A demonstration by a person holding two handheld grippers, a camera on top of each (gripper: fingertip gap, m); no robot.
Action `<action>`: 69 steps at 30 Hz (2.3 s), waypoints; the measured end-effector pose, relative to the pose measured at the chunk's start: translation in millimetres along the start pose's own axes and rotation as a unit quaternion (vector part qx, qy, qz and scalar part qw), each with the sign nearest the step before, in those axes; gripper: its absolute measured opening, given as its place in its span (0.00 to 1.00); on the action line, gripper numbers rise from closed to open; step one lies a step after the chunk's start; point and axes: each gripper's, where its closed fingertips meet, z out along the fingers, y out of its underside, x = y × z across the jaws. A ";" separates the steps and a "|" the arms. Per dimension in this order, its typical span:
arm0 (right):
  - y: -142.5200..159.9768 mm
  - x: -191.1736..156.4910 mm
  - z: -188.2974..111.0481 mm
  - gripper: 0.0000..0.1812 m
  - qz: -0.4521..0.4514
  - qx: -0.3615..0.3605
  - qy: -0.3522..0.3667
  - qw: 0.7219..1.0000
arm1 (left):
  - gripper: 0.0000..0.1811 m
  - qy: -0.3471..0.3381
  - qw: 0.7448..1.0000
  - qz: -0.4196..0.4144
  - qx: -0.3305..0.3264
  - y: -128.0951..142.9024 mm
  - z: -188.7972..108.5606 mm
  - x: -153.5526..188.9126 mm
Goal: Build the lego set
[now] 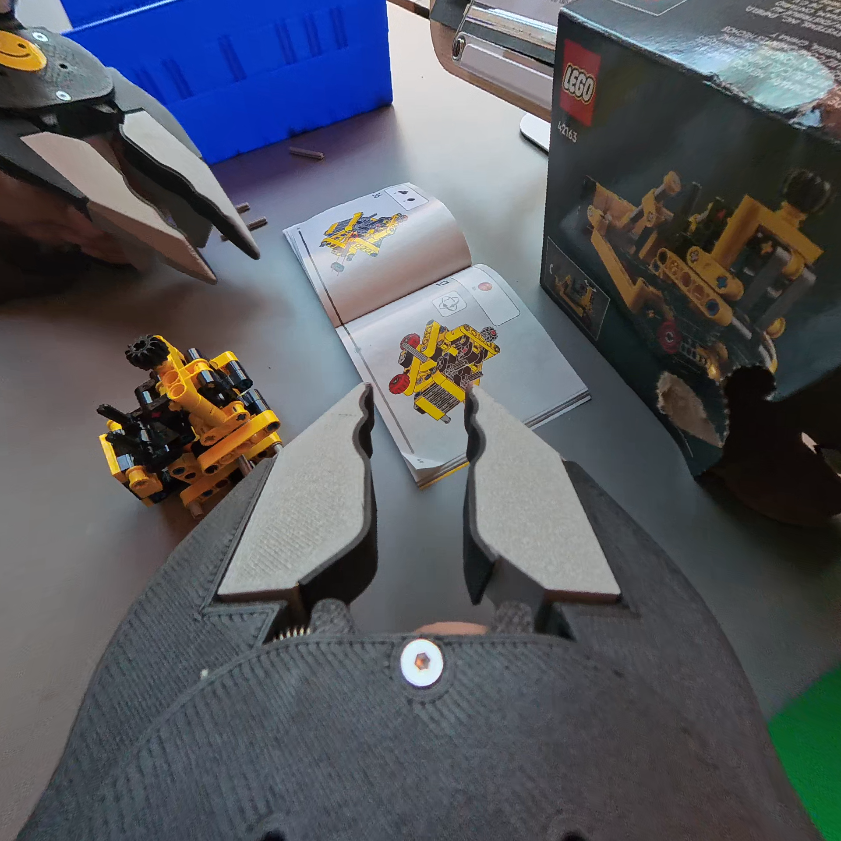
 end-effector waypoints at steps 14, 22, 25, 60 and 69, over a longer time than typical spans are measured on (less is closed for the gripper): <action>14.4 -46.7 6.0 0.19 -0.074 -0.046 -0.100 0.991 | 0.22 0.128 0.976 0.175 -0.003 7.4 -0.7 61.8; -3.2 -33.0 19.2 0.15 -0.035 -0.017 -0.060 0.997 | 0.32 0.100 0.980 0.157 0.064 -14.6 -2.2 61.4; -0.9 -45.9 17.5 0.13 -0.063 -0.019 -0.084 0.994 | 0.47 0.065 0.988 0.135 0.044 -15.2 9.9 78.3; -15.0 -9.5 -30.2 0.11 -0.041 0.056 -0.042 0.997 | 0.43 0.175 0.969 0.145 -0.102 38.7 20.2 114.9; 1.6 -2.7 -27.4 0.12 -0.034 0.030 -0.030 0.999 | 0.40 0.289 0.934 0.199 -0.070 48.3 -7.1 167.7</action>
